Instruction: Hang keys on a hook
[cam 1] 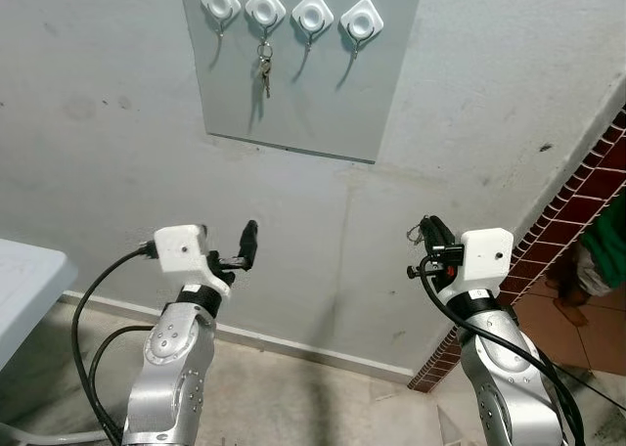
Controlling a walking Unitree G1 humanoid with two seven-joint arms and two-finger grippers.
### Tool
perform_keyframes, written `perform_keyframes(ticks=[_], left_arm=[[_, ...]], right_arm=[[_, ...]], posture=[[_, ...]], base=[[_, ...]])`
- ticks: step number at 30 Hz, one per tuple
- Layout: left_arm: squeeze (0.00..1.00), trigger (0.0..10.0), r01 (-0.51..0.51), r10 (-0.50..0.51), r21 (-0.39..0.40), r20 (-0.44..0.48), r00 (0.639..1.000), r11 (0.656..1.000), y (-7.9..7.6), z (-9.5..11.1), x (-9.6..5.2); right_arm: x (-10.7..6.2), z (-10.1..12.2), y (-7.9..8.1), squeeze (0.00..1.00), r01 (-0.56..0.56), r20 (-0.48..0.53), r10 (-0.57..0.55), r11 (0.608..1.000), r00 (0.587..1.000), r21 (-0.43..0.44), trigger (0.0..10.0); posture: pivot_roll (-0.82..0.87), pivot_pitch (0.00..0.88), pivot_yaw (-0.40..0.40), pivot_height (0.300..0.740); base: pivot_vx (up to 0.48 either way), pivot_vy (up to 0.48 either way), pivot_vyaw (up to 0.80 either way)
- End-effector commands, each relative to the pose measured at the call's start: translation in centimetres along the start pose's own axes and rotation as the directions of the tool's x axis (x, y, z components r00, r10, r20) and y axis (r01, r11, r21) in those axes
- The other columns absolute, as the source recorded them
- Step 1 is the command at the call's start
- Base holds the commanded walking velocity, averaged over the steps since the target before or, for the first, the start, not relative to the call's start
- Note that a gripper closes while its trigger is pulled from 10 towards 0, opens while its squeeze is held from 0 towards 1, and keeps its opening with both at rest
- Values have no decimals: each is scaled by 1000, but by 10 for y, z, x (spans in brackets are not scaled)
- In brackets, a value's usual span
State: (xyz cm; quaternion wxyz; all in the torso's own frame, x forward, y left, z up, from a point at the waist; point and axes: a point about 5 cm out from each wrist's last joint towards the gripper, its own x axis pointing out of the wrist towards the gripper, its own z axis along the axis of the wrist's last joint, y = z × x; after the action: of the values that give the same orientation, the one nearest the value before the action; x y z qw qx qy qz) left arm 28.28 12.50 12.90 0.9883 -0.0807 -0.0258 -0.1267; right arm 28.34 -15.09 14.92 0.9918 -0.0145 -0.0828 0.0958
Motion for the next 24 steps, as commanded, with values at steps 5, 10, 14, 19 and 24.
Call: perform_keyframes(ticks=[5,10,14,19,24], left_arm=[[0,10000,142,-150,119,59,987,983,-18,21,14],[0,10000,183,-199,149,99,975,972,-20,37,29],[0,10000,194,-214,158,122,969,968,-22,46,35],[0,10000,205,-232,168,159,960,964,-26,58,43],[0,10000,216,-248,180,184,951,960,-30,66,50]], right_arm=[[28,13,-1,0,-68,58,69,998,996,-19,10000],[59,31,1,0,-115,116,118,993,986,-31,10000],[75,41,5,0,-148,150,151,989,977,-31,10000],[92,52,12,0,-188,190,187,982,964,-13,10000],[107,65,20,0,-232,233,222,972,947,19,10000]], posture=[[-29,57,-24,732],[-30,54,-21,732],[-31,51,-19,732],[-31,53,-21,732],[-29,52,-24,732]], base=[[0,0,0],[0,0,0],[0,0,0],[0,0,0],[0,0,0]])
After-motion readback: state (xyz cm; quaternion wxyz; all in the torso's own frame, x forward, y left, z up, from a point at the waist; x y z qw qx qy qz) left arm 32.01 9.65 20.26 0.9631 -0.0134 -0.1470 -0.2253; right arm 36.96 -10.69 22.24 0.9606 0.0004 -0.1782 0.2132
